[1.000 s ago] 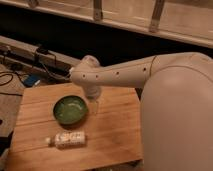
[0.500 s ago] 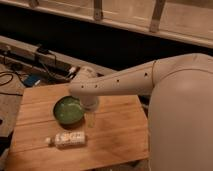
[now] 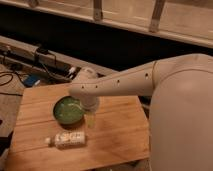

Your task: Place the bottle in the ceramic bowl

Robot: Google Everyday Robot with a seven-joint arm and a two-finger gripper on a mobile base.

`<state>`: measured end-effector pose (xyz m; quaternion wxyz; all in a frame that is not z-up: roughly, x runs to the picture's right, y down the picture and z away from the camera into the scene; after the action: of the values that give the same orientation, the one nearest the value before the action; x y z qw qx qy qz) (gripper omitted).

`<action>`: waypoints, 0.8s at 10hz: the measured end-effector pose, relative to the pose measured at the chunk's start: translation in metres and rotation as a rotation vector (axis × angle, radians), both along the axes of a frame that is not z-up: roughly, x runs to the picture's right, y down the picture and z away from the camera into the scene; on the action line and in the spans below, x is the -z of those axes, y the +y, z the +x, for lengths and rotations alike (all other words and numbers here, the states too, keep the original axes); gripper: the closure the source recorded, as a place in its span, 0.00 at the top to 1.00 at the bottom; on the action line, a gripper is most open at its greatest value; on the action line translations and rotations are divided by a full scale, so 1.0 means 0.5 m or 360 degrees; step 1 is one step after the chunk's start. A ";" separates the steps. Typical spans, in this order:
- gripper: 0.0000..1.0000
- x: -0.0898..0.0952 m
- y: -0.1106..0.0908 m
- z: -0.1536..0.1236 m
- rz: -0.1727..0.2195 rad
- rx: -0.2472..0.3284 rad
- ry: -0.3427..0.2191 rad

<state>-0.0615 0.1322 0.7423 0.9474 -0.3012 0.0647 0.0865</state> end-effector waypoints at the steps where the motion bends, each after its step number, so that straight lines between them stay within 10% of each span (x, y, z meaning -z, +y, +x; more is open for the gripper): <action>1: 0.80 0.000 0.000 0.001 0.0000 0.0002 0.0002; 8: 0.80 0.062 0.085 -0.109 0.0017 0.0135 -0.0078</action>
<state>-0.1158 0.1747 0.7115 0.9531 -0.2953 0.0536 0.0392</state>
